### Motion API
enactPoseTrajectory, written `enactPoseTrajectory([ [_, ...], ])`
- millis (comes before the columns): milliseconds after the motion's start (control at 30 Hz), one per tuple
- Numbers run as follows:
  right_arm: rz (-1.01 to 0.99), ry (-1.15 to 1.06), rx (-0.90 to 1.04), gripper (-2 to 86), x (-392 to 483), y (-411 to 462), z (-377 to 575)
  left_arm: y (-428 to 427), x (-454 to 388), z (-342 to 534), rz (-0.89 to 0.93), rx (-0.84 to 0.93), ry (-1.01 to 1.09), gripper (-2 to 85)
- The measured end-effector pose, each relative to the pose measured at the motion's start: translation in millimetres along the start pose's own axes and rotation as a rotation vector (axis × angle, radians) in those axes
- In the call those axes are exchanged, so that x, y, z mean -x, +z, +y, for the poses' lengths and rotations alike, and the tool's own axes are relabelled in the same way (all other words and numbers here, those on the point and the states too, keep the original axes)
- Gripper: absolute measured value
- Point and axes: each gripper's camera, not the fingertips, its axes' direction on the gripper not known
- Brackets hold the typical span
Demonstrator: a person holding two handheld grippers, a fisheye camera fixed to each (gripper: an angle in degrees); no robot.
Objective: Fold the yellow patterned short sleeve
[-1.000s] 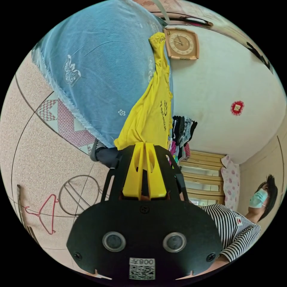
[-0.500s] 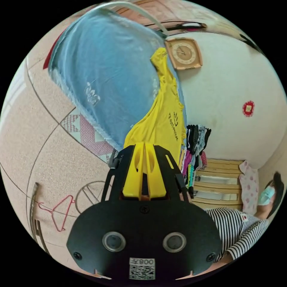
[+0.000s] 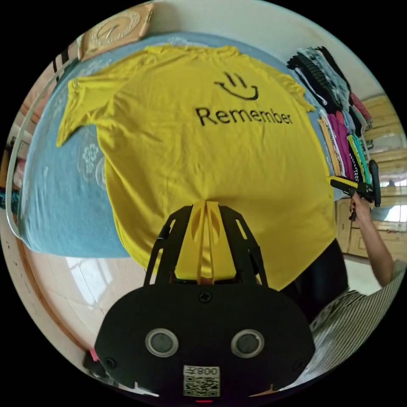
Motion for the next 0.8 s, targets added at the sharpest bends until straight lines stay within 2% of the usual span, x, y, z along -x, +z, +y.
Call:
enactPoseTrajectory([
  [233, 0.041, 0.022, -0.097, 0.2, 18.6, 14.5, 20.3, 22.0, -12.1, -25.3, 0.122, -0.042, -0.081, 0.4],
  [333, -0.07, 0.066, -0.098, 0.2, 1.4, 19.2, 26.7, 25.5, -13.5, -44.1, 0.202, 0.012, -0.111, 0.4],
  [433, -0.224, 0.143, -0.087, 0.4, -29.9, 21.4, 34.0, 10.3, -25.2, -57.9, 0.211, -0.098, -0.098, 0.5],
  [600, -0.329, 0.256, -0.295, 1.4, -85.7, 2.7, 28.1, 15.6, -65.3, -135.9, 0.338, -0.168, 0.052, 1.6],
  [800, -0.275, 0.319, -0.424, 6.3, -146.6, 3.8, -47.3, 48.4, -157.7, -286.2, 0.456, -0.185, 0.308, 4.0],
])
